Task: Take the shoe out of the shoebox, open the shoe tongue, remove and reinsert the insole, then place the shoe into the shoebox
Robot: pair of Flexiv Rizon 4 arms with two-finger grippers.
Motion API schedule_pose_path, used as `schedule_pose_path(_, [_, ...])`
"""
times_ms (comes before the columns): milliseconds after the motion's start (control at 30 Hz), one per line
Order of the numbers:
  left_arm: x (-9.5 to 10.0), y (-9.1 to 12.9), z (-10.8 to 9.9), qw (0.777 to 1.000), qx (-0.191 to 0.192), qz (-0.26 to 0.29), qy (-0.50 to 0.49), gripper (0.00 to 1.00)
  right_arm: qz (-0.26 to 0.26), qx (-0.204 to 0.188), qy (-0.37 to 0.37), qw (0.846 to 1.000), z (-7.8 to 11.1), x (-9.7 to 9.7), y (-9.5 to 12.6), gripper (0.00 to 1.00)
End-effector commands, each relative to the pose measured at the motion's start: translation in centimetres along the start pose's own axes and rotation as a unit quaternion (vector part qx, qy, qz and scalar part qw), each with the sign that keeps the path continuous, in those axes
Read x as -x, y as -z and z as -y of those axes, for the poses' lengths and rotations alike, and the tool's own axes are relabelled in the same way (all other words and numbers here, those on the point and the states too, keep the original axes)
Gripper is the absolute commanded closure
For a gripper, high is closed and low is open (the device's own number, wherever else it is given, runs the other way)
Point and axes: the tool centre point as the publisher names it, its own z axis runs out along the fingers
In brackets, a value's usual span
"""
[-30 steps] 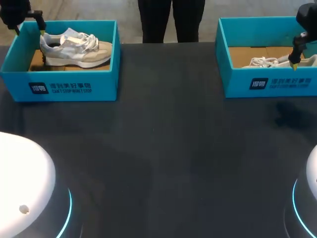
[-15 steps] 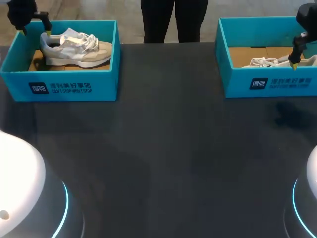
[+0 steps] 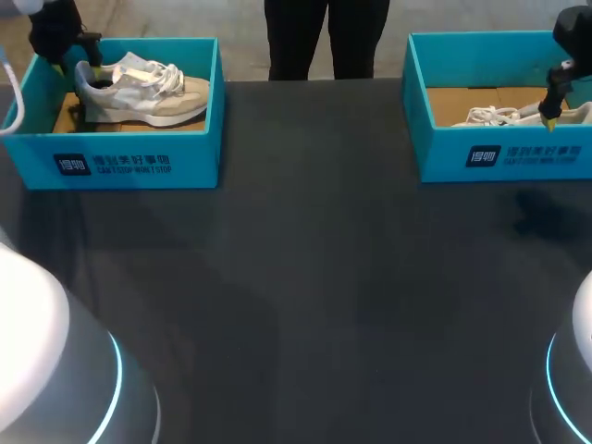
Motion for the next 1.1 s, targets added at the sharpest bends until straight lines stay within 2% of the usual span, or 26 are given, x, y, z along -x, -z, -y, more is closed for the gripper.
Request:
schedule_pose_path(33, [-0.3, -1.3, -0.9, 1.000, -0.009, 0.004, -0.001, 0.25, 0.001, 0.000, -0.001, 1.000, 0.0, 0.0, 0.0, 0.00])
schedule_pose_path(200, [-0.6, -2.1, -0.7, 1.000, -0.017, 0.001, -0.005, 0.26, 0.001, 0.000, -0.001, 1.000, 0.0, 0.0, 0.0, 0.00])
schedule_pose_path(267, [-0.7, -2.6, -0.6, 1.000, -0.021, -0.004, -0.006, 0.31, 0.001, 0.000, -0.001, 1.000, 0.0, 0.0, 0.0, 0.00])
schedule_pose_path(367, [-0.9, -3.3, -0.6, 1.000, -0.028, -0.003, -0.002, 0.34, 0.001, 0.000, -0.001, 1.000, 0.0, 0.0, 0.0, 0.00])
schedule_pose_path(467, [-0.9, -3.5, -0.6, 0.999, -0.032, -0.001, -0.002, 0.40, 0.001, 0.000, -0.001, 1.000, 0.0, 0.0, 0.0, 0.00])
schedule_pose_path(500, [-0.9, -3.6, -0.5, 0.999, -0.033, 0.001, -0.002, 0.50, 0.001, 0.000, -0.001, 1.000, 0.0, 0.0, 0.0, 0.00])
schedule_pose_path(767, [-1.2, -4.1, -0.3, 0.999, -0.044, 0.001, -0.003, 0.54, 0.001, 0.000, -0.001, 1.000, 0.0, 0.0, 0.0, 0.00])
schedule_pose_path(867, [-1.3, -4.2, -0.2, 0.999, -0.047, 0.000, -0.003, 0.61, 0.001, 0.000, -0.001, 1.000, 0.0, 0.0, 0.0, 0.00])
schedule_pose_path(900, [-1.3, -4.3, -0.2, 0.999, -0.047, -0.001, -0.004, 0.69, 0.001, 0.000, -0.001, 1.000, 0.0, 0.0, 0.0, 0.00])
schedule_pose_path(1100, [-1.5, -4.5, 0.0, 0.998, -0.056, -0.006, -0.008, 0.78, 0.001, 0.000, -0.001, 1.000, 0.0, 0.0, 0.0, 0.00])
